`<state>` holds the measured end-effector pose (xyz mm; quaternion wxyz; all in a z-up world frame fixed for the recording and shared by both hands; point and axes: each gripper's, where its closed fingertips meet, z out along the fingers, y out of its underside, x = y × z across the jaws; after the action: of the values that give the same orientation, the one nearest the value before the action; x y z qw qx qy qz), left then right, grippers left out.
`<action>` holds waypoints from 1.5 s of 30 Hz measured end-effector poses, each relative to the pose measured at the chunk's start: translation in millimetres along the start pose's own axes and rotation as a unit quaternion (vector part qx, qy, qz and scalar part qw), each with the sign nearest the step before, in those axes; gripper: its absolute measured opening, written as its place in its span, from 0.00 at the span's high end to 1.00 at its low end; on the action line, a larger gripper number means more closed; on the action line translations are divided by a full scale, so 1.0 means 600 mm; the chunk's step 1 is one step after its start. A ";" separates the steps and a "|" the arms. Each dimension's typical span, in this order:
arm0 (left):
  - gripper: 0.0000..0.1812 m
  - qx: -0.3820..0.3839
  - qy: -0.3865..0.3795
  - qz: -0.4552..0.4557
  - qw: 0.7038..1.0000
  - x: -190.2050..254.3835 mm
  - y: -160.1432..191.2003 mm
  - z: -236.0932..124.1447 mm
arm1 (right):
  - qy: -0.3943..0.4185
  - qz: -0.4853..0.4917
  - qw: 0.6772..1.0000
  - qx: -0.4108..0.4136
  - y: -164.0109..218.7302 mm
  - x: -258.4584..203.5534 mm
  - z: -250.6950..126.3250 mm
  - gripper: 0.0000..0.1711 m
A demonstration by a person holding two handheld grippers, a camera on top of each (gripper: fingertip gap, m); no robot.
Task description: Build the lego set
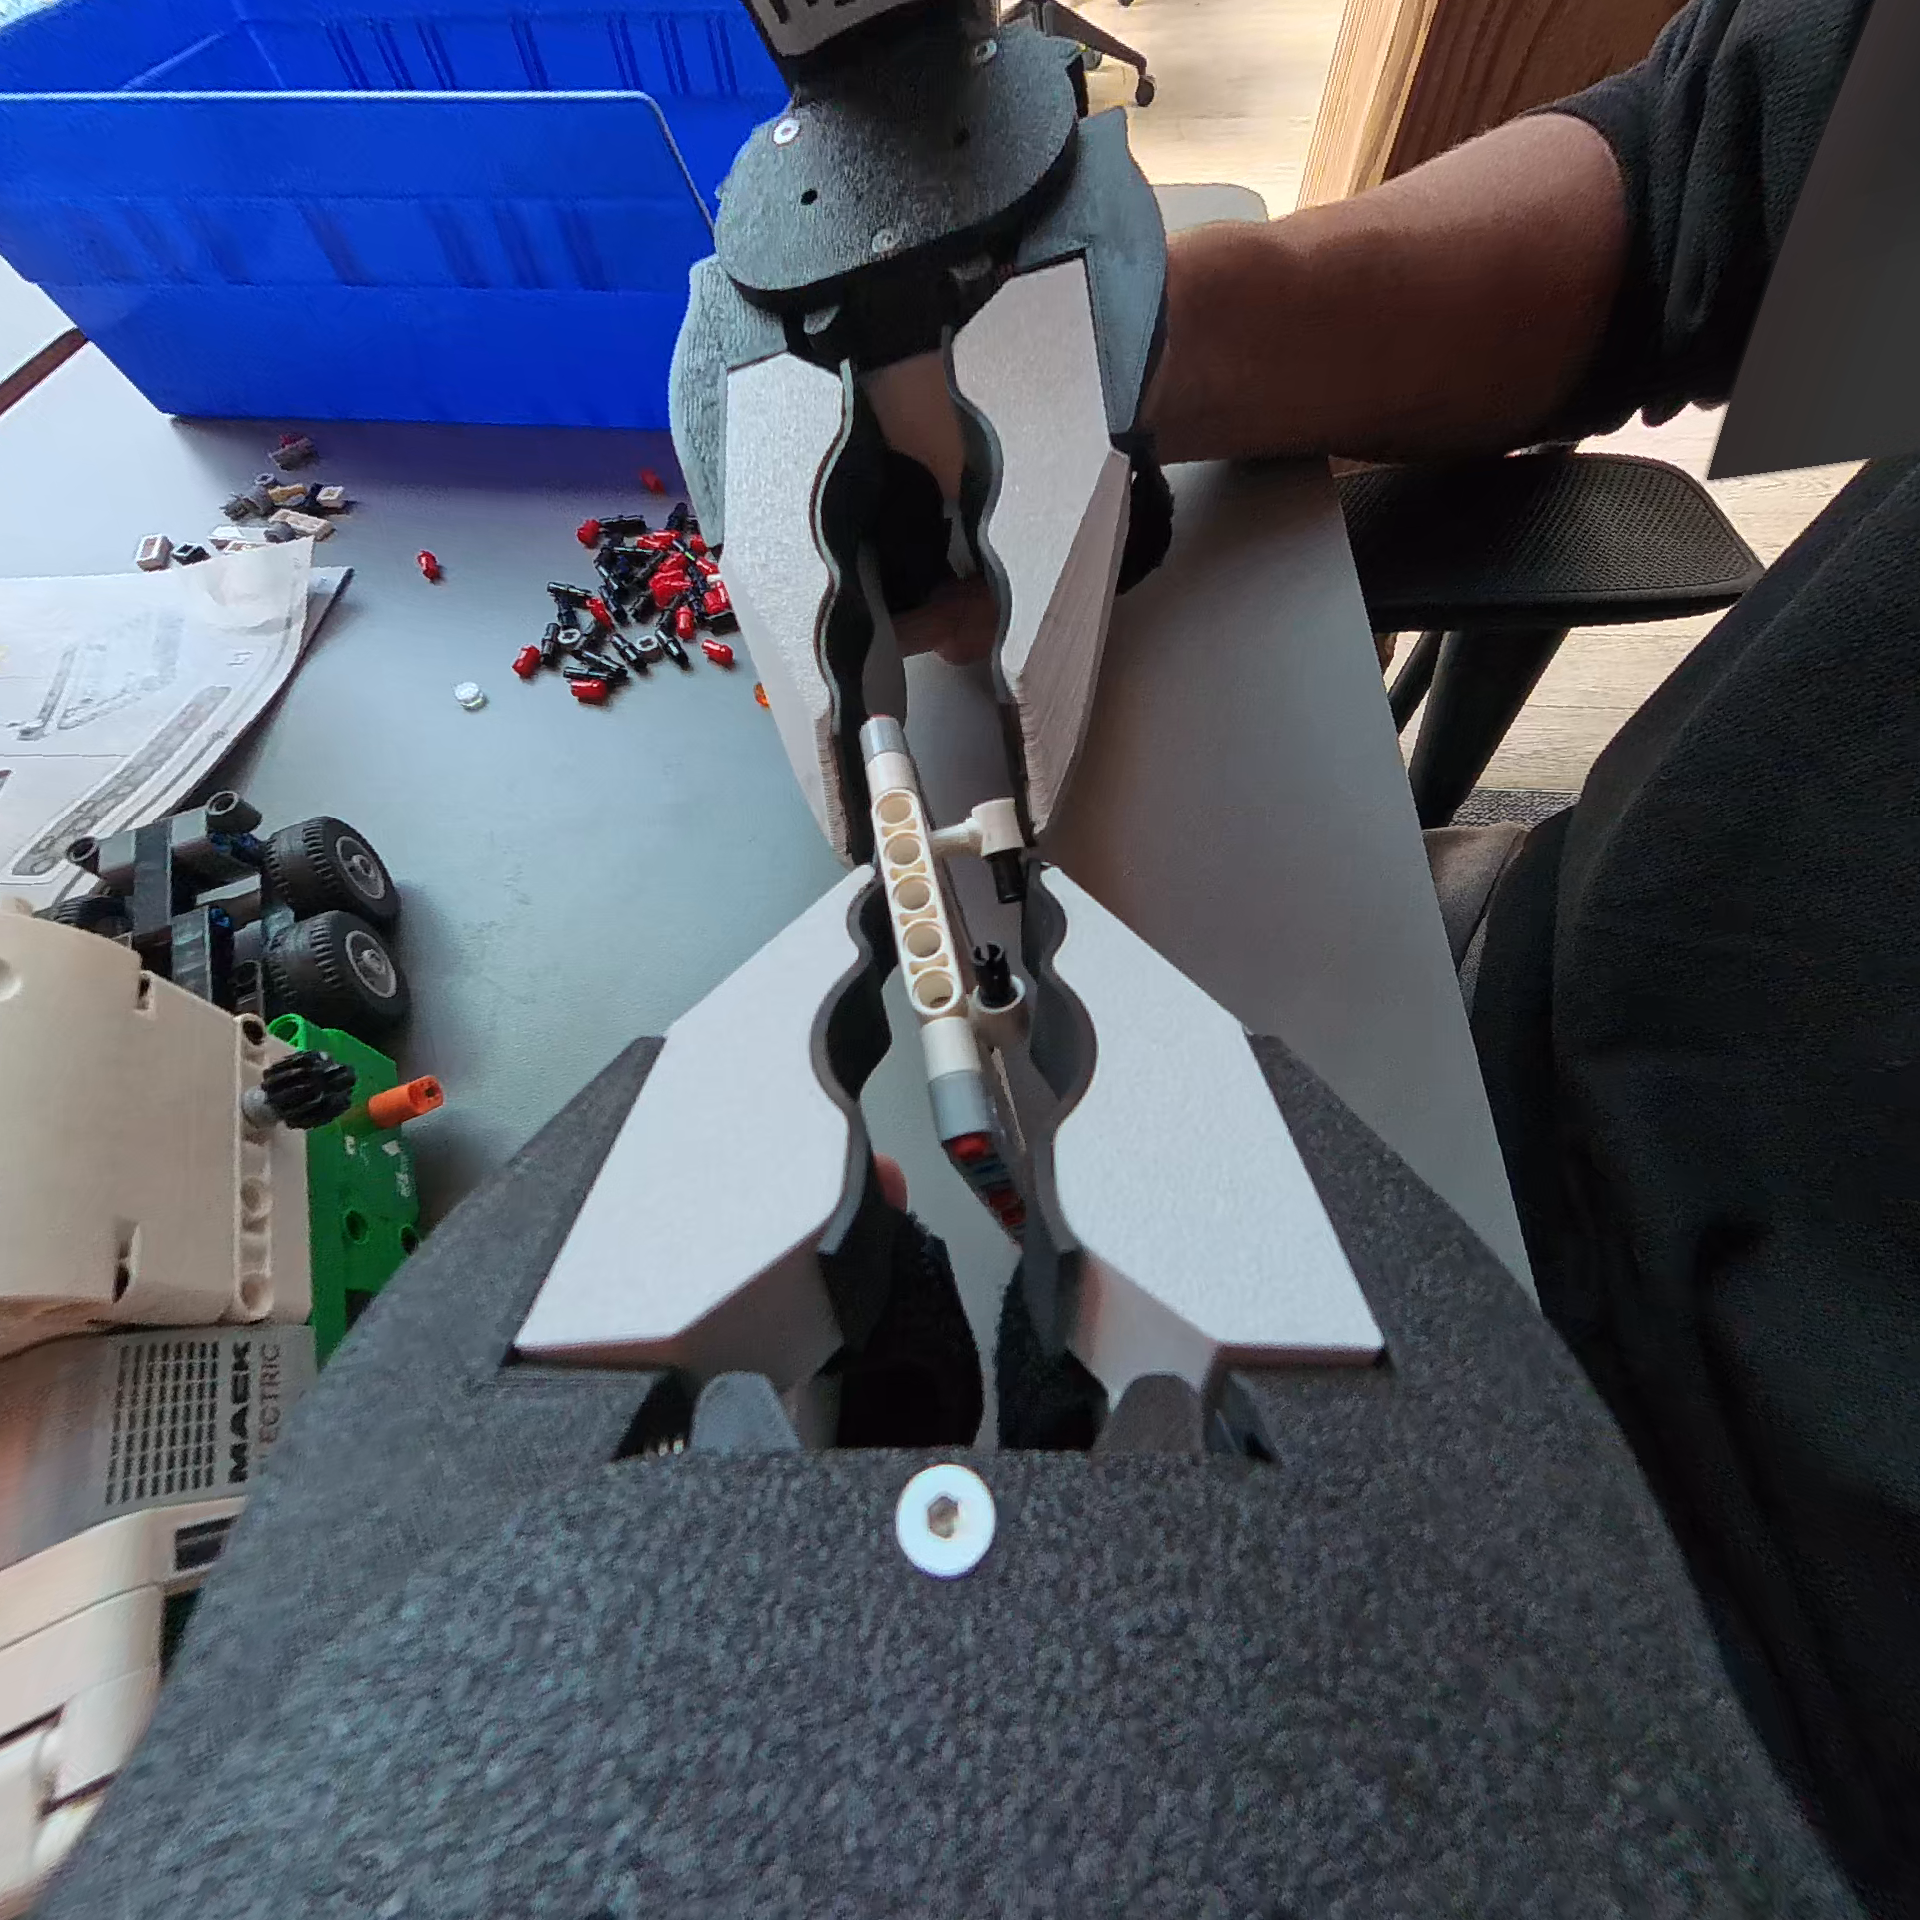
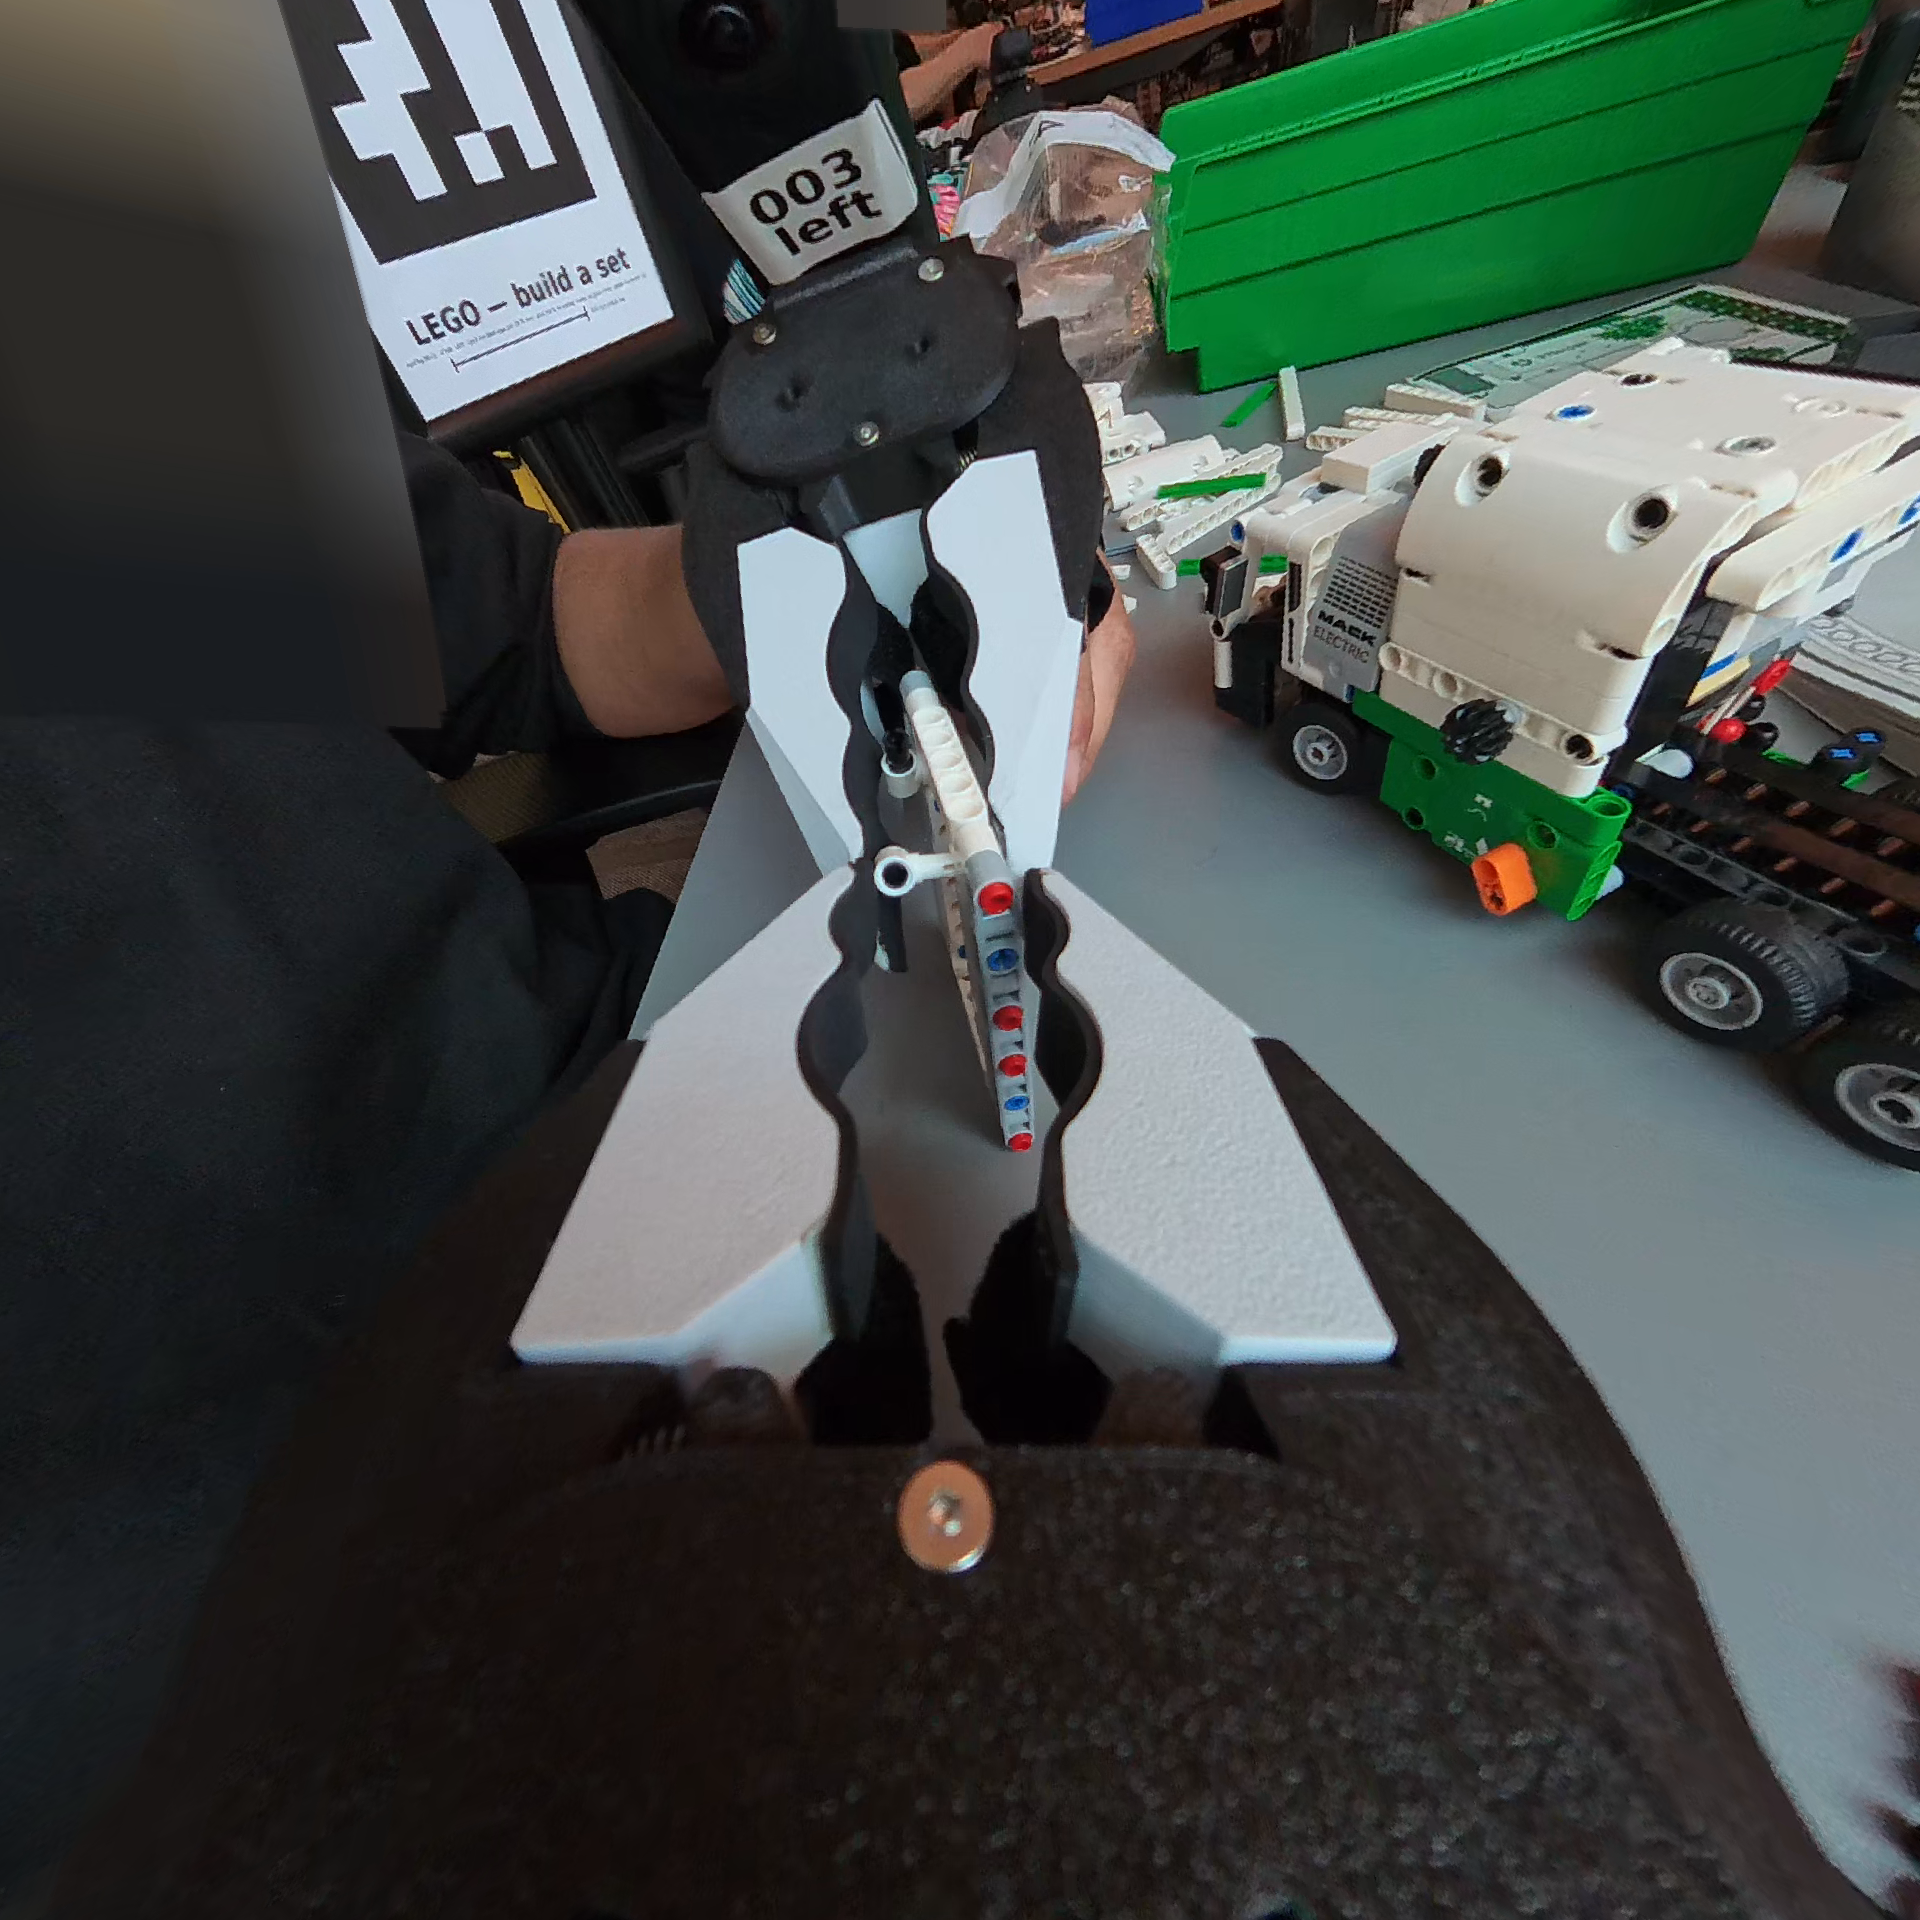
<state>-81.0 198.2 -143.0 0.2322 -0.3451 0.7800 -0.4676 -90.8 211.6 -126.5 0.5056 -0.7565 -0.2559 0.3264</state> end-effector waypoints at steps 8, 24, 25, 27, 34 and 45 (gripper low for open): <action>0.90 -0.004 -0.004 -0.004 1.000 -0.003 0.001 0.001 | 0.000 -0.008 1.000 0.003 0.001 0.002 0.000 0.85; 0.90 -0.009 -0.009 0.006 1.000 -0.002 0.001 0.003 | -0.004 -0.013 1.000 -0.003 0.003 0.000 -0.002 0.85; 0.90 -0.008 -0.009 0.006 1.000 -0.003 0.001 0.003 | -0.002 -0.016 1.000 -0.003 0.003 0.000 -0.002 0.85; 0.90 -0.009 -0.012 0.004 1.000 -0.005 0.002 0.002 | 0.001 -0.010 1.000 0.000 0.001 0.002 -0.001 0.85; 0.90 -0.006 -0.021 -0.001 1.000 -0.011 0.003 0.002 | 0.001 0.035 0.999 0.003 -0.003 0.007 0.000 0.84; 0.88 -0.025 -0.012 0.009 1.000 -0.004 0.017 0.004 | -0.023 0.022 0.999 -0.014 0.012 -0.006 0.007 0.90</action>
<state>-81.1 202.0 -152.8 0.2372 -0.3497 0.7915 -0.4415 -95.9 209.0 -133.8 0.4812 -0.7615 -0.2552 0.3513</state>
